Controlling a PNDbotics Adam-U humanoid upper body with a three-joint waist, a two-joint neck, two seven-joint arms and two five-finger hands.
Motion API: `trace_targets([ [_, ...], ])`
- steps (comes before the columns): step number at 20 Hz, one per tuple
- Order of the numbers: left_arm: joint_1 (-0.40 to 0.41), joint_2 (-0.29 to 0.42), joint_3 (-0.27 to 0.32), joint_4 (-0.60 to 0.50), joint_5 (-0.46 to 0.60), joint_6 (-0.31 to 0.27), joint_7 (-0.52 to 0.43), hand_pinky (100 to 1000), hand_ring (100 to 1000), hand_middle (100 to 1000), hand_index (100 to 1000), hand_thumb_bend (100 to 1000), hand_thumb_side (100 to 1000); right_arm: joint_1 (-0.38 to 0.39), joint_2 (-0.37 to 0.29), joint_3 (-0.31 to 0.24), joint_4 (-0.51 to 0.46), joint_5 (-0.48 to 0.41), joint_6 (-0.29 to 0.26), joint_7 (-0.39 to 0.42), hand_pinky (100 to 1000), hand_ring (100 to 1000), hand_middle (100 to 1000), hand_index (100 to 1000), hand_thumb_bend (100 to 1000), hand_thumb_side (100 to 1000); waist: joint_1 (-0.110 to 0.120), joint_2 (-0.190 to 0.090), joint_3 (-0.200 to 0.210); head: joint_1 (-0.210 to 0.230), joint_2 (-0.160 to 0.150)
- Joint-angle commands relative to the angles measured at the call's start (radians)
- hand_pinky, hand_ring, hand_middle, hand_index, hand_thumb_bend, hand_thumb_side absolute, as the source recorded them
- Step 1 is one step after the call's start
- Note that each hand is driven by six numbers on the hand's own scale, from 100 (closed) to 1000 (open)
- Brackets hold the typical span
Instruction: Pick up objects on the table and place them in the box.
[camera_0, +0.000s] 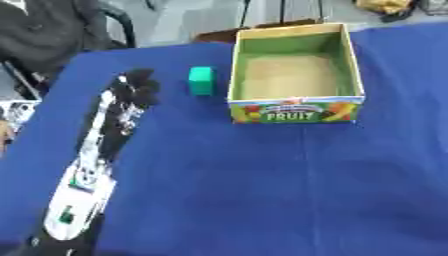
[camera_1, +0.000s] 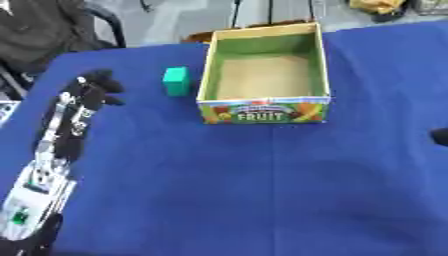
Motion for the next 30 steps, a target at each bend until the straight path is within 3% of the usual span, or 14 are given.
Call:
trace_targets([
  [1, -0.025, 0.078, 0.009, -0.015, -0.037, 0.010, -0.028, 680, 764, 700, 845, 608, 483, -0.006, -0.012, -0.009, -0.016, -0.007, -0.001, -0.004, 763, 702, 583, 674, 100, 954, -0.005, -0.020, 0.000, 0.000, -0.010],
  [7, -0.079, 0.212, 0.013, 0.005, -0.135, 0.039, -0.071, 720, 797, 750, 884, 492, 330, -0.003, -0.013, -0.009, -0.014, -0.007, -0.001, -0.003, 763, 702, 583, 674, 100, 953, -0.003, -0.026, -0.005, -0.002, -0.010],
  [12, -0.147, 0.359, -0.003, 0.073, -0.260, 0.040, -0.147, 762, 817, 795, 916, 547, 287, 0.001, -0.016, -0.008, -0.013, -0.006, -0.001, -0.002, 763, 703, 583, 674, 100, 954, -0.001, -0.030, -0.013, -0.003, -0.007],
  [13, -0.167, 0.393, -0.013, 0.100, -0.290, 0.033, -0.179, 779, 834, 818, 930, 437, 242, 0.001, -0.017, -0.007, -0.013, -0.006, -0.001, -0.002, 763, 703, 583, 674, 100, 954, 0.000, -0.030, -0.016, -0.003, -0.007],
  [14, -0.187, 0.425, -0.024, 0.131, -0.321, 0.022, -0.221, 787, 840, 825, 934, 600, 322, 0.001, -0.017, -0.006, -0.013, -0.006, -0.001, -0.001, 763, 703, 583, 674, 100, 954, 0.001, -0.031, -0.019, -0.003, -0.007],
  [19, -0.334, 0.546, -0.082, 0.354, -0.387, -0.043, -0.414, 801, 849, 844, 948, 699, 357, 0.003, -0.019, -0.001, -0.011, -0.005, 0.000, 0.004, 763, 703, 583, 674, 100, 957, 0.006, -0.035, -0.033, 0.000, -0.005],
  [24, -0.475, 0.542, -0.107, 0.557, -0.451, -0.079, -0.454, 810, 852, 834, 952, 716, 338, 0.004, -0.022, 0.003, -0.010, -0.004, 0.001, 0.008, 764, 704, 582, 674, 100, 960, 0.008, -0.036, -0.045, 0.002, -0.003],
  [30, -0.619, 0.454, -0.124, 0.783, -0.618, -0.106, -0.418, 808, 844, 835, 954, 745, 346, 0.002, -0.022, 0.010, -0.009, -0.003, 0.002, 0.016, 764, 704, 582, 674, 100, 966, 0.014, -0.033, -0.057, 0.007, -0.001],
])
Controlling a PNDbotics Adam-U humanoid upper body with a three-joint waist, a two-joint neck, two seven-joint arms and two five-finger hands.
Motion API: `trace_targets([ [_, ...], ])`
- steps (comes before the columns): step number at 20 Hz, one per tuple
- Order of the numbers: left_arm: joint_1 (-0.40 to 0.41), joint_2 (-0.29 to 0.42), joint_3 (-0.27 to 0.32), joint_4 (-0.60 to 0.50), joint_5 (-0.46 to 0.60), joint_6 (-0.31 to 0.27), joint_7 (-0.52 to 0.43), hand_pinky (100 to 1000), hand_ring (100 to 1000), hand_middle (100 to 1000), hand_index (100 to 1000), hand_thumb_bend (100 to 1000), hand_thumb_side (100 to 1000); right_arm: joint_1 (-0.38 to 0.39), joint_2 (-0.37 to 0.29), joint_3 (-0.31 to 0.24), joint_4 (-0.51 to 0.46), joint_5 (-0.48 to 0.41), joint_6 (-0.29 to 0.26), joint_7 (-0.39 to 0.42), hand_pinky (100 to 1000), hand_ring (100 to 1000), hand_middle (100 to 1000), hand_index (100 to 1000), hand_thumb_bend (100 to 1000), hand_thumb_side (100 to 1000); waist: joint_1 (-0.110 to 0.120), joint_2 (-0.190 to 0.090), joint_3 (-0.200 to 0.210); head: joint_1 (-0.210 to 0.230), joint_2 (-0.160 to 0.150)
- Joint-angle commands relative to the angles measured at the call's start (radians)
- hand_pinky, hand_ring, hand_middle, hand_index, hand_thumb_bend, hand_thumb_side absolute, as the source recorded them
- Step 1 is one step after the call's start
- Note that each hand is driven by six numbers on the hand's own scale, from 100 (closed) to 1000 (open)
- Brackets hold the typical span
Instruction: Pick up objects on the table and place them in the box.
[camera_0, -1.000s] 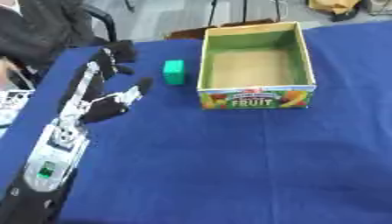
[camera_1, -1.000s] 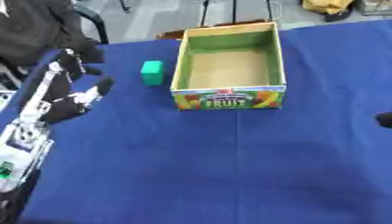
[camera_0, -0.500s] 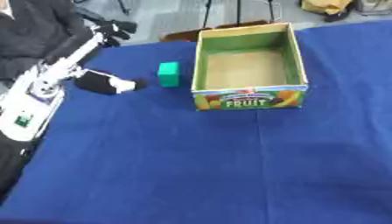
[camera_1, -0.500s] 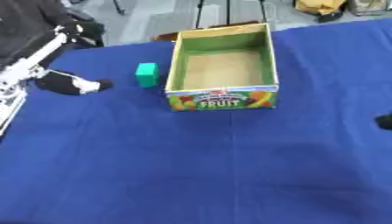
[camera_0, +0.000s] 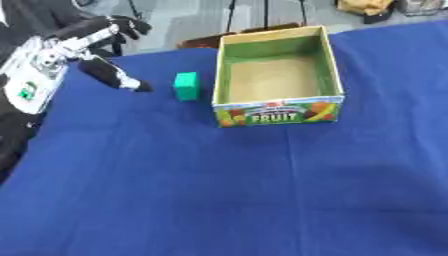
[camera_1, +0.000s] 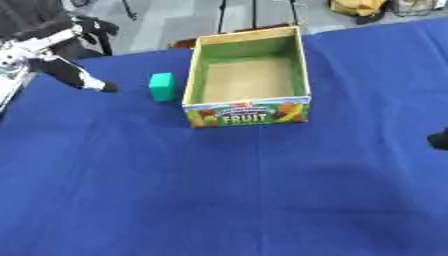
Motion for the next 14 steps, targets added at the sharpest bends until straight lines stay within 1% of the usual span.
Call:
trace_targets([
  [1, -0.057, -0.023, 0.003, 0.101, -0.089, -0.012, 0.027, 808, 843, 834, 953, 743, 343, -0.008, -0.021, 0.002, -0.010, -0.003, 0.000, 0.007, 764, 704, 582, 674, 100, 966, -0.003, -0.017, -0.003, 0.008, -0.001],
  [4, -0.084, -0.053, 0.006, 0.164, -0.138, -0.029, 0.059, 807, 842, 831, 951, 740, 342, -0.008, -0.021, 0.003, -0.010, -0.003, 0.000, 0.009, 764, 704, 582, 674, 100, 967, 0.000, -0.015, -0.008, 0.011, -0.001],
  [9, -0.108, -0.099, 0.008, 0.216, -0.190, -0.039, 0.137, 793, 820, 805, 935, 707, 321, -0.011, -0.021, 0.009, -0.009, -0.002, 0.003, 0.015, 764, 705, 582, 674, 100, 973, 0.010, -0.011, -0.018, 0.025, 0.000],
  [14, -0.114, -0.112, 0.009, 0.250, -0.218, -0.048, 0.192, 781, 801, 784, 921, 689, 311, -0.012, -0.024, 0.012, -0.008, 0.001, 0.005, 0.018, 765, 705, 582, 674, 100, 978, 0.020, -0.008, -0.027, 0.032, 0.000],
])
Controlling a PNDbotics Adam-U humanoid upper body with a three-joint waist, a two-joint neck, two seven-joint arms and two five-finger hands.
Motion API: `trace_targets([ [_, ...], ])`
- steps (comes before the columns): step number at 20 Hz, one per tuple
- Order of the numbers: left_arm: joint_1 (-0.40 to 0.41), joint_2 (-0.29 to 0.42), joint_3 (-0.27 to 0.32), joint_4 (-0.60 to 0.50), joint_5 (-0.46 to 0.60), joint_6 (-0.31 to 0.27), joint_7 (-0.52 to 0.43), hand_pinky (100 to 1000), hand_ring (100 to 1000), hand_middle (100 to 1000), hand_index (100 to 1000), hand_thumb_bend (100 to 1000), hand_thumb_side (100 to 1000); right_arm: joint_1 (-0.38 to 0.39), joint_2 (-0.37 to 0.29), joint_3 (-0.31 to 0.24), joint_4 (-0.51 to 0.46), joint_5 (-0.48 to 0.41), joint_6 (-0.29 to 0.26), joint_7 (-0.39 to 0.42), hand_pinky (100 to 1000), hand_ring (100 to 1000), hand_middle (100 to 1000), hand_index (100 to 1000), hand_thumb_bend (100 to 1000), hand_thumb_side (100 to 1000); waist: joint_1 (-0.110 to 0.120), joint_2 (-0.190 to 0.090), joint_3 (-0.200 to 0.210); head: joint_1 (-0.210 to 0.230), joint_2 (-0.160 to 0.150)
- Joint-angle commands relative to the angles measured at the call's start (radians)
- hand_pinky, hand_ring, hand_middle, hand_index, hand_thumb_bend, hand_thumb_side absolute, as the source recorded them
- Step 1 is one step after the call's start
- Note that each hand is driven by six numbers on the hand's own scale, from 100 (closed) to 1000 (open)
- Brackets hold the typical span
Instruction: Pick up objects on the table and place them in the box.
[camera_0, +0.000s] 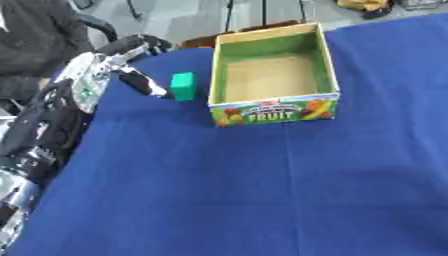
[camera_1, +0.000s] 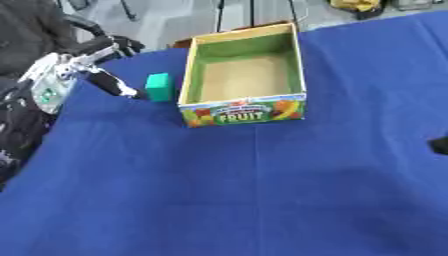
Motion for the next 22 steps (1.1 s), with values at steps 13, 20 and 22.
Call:
trace_targets([
  [13, -0.013, 0.046, 0.031, 0.034, -0.023, 0.002, 0.118, 753, 757, 729, 899, 582, 274, -0.020, -0.028, 0.005, -0.013, 0.010, -0.001, 0.010, 765, 706, 581, 673, 100, 994, 0.021, 0.012, -0.050, 0.010, -0.016],
  [20, -0.003, 0.058, 0.036, 0.039, -0.008, 0.000, 0.146, 750, 750, 715, 893, 564, 269, -0.025, -0.028, 0.003, -0.017, 0.016, -0.002, 0.007, 765, 707, 580, 673, 100, 998, 0.030, 0.029, -0.071, 0.014, -0.028],
  [22, -0.003, 0.059, 0.036, 0.040, -0.007, 0.000, 0.148, 750, 750, 715, 893, 564, 269, -0.026, -0.028, 0.003, -0.018, 0.017, -0.002, 0.007, 765, 707, 580, 673, 100, 998, 0.030, 0.029, -0.071, 0.014, -0.028],
])
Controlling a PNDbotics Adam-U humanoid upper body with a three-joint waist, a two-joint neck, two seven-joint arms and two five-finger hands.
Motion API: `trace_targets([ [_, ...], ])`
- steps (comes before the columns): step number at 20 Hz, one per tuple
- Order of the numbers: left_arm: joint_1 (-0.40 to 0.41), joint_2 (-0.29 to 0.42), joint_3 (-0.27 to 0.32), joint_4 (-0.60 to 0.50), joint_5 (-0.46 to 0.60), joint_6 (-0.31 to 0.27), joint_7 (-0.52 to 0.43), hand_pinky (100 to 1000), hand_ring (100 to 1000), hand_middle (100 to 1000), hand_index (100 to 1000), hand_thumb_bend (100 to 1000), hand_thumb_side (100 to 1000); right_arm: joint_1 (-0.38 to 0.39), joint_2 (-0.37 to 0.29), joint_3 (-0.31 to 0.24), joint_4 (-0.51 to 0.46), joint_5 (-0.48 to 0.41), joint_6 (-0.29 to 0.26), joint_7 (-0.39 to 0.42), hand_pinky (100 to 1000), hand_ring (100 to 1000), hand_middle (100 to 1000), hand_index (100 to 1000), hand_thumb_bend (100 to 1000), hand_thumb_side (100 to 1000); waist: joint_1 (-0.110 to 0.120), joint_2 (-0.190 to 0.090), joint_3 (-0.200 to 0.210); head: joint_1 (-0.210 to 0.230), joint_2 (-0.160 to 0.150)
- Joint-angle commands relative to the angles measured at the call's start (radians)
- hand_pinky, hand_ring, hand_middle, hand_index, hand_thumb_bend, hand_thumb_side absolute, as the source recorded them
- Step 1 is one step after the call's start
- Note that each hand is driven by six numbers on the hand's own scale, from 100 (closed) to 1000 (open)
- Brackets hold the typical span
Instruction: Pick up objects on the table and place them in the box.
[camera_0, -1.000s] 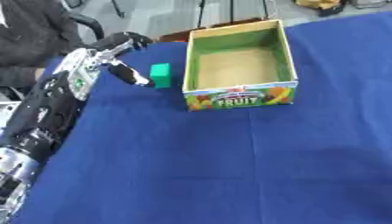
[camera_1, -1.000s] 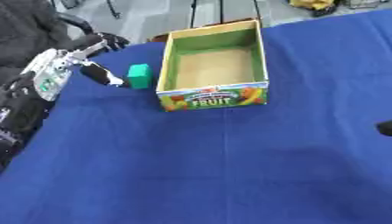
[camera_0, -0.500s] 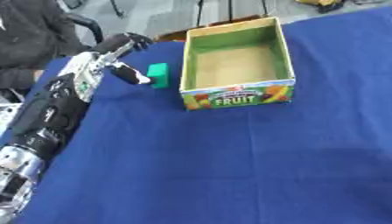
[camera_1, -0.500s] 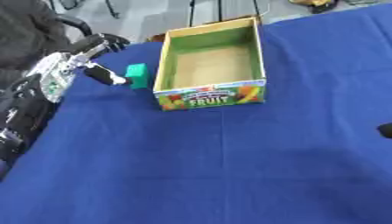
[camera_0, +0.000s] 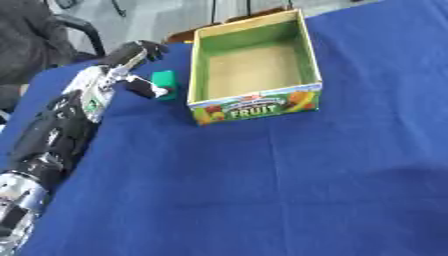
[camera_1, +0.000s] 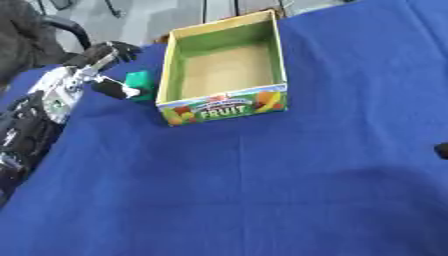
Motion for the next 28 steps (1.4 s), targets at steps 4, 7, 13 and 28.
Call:
trace_targets([
  [4, -0.005, 0.054, 0.013, 0.000, 0.006, 0.005, 0.006, 739, 723, 677, 880, 541, 263, -0.011, -0.020, -0.003, -0.018, 0.007, -0.002, 0.000, 765, 708, 580, 672, 100, 1000, -0.002, -0.004, -0.005, 0.006, -0.016],
  [7, -0.004, 0.054, 0.013, 0.001, 0.004, 0.006, 0.003, 739, 723, 677, 880, 541, 263, -0.011, -0.019, -0.002, -0.018, 0.009, -0.002, 0.000, 765, 708, 580, 672, 100, 1000, -0.002, -0.002, -0.006, 0.007, -0.016],
  [13, 0.003, 0.052, 0.009, 0.002, -0.006, 0.006, -0.001, 730, 704, 653, 871, 535, 260, -0.012, -0.017, -0.003, -0.018, 0.012, -0.002, 0.000, 765, 709, 580, 672, 100, 1000, -0.001, 0.005, -0.010, 0.007, -0.017],
  [28, 0.012, 0.039, 0.001, 0.006, -0.019, -0.002, -0.010, 642, 606, 550, 768, 517, 241, -0.012, -0.014, -0.004, -0.018, 0.015, -0.002, -0.002, 765, 710, 579, 672, 100, 1000, 0.000, 0.012, -0.011, 0.006, -0.019],
])
